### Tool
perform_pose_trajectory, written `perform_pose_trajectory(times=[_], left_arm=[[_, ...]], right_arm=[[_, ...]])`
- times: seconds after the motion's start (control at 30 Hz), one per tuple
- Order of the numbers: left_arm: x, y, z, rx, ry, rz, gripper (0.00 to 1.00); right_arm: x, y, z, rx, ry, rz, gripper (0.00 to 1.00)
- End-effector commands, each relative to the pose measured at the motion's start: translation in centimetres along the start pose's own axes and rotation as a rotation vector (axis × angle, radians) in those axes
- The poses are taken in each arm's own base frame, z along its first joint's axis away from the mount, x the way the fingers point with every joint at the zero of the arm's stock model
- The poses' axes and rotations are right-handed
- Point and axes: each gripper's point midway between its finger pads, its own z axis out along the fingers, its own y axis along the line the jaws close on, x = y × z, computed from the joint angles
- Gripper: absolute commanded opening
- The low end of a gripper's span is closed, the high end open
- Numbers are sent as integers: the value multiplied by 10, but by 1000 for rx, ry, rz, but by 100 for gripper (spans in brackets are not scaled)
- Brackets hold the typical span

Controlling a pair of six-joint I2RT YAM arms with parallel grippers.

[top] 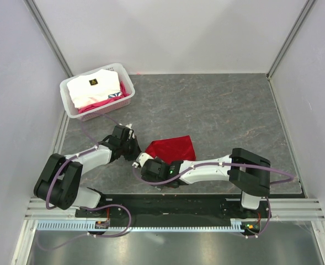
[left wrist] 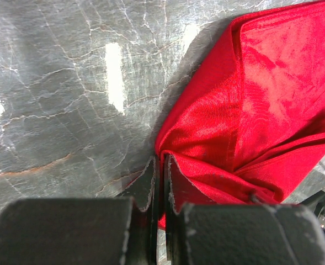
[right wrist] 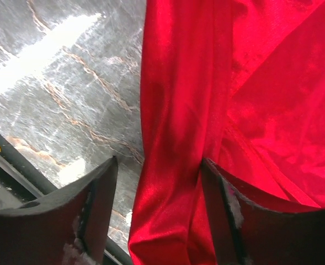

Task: Fold the napkin, place the utensils inside, and roll it up
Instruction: Roll the napkin with the utensil

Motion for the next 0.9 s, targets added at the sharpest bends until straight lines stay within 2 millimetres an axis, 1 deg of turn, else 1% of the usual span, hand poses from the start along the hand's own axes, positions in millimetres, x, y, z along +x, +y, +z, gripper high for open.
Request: perform_pose_trajectory(times=[0.0, 0.03, 0.07, 0.13, 0.17, 0.23, 0.27, 0.3, 0.33, 0.37, 0.4, 0.43, 0.47, 0.5, 0.57, 0.6, 0.63, 0.67, 0.7, 0.73, 0.77, 0.8, 0.83, 0.87], left_arm=[[7, 4, 1, -6, 37, 34, 2], [6, 2, 1, 2, 35, 35, 2], [7, 1, 1, 6, 36, 38, 2], [6, -2, -1, 24, 33, 39, 2], [5, -5, -2, 34, 29, 43, 3], [3, -8, -5, 43, 21, 38, 20], [-2, -12, -9, 55, -2, 43, 30], [-5, -12, -12, 47, -20, 42, 48], [-8, -13, -15, 46, -37, 43, 55], [-12, -14, -21, 46, -61, 48, 61], [-17, -12, -25, 25, -86, 49, 70], [-18, -11, -27, 18, -98, 50, 72], [-18, -9, -29, 8, -105, 47, 73], [-22, -8, -34, -1, -133, 45, 74], [-21, -4, -36, -13, -145, 42, 75], [-21, -1, -37, -27, -155, 38, 75], [-22, 0, -39, -28, -171, 35, 75], [-18, 3, -39, -38, -170, 31, 75], [-17, 6, -40, -46, -177, 26, 76], [-20, 5, -44, -41, -198, 28, 76], [-16, 8, -43, -47, -200, 26, 76], [-18, 9, -45, -47, -218, 23, 76], [-20, 7, -48, -36, -238, 27, 76], [-18, 8, -47, -31, -242, 29, 76]], right_arm=[[20, 3, 11, -65, 29, 37, 60], [20, 5, 12, -86, 22, 52, 56], [22, 7, 13, -104, 24, 61, 50], [32, 10, 16, -151, 43, 85, 44], [33, 11, 16, -173, 43, 100, 39], [41, 20, 17, -242, 50, 121, 35], [46, 19, 18, -259, 61, 146, 31], [44, 21, 19, -277, 44, 158, 30], [46, 30, 16, -340, 50, 170, 28], [50, 27, 15, -354, 52, 194, 26], [45, 31, 14, -387, 27, 207, 25], [46, 32, 13, -411, 23, 217, 25], [52, 35, 8, -464, 40, 237, 24], [40, 37, 6, -500, -8, 263, 23], [40, 40, 0, -587, -16, 302, 22], [35, 40, -2, -613, -36, 323, 22], [34, 41, -4, -639, -40, 333, 21], [36, 35, -3, -646, -41, 358, 20], [33, 36, -6, -676, -51, 368, 20], [32, 35, -7, -688, -54, 380, 20], [34, 29, -4, -692, -51, 403, 19], [31, 30, -7, -726, -60, 408, 19], [32, 30, -7, -741, -55, 428, 19], [35, 26, -4, -752, -45, 453, 19]])
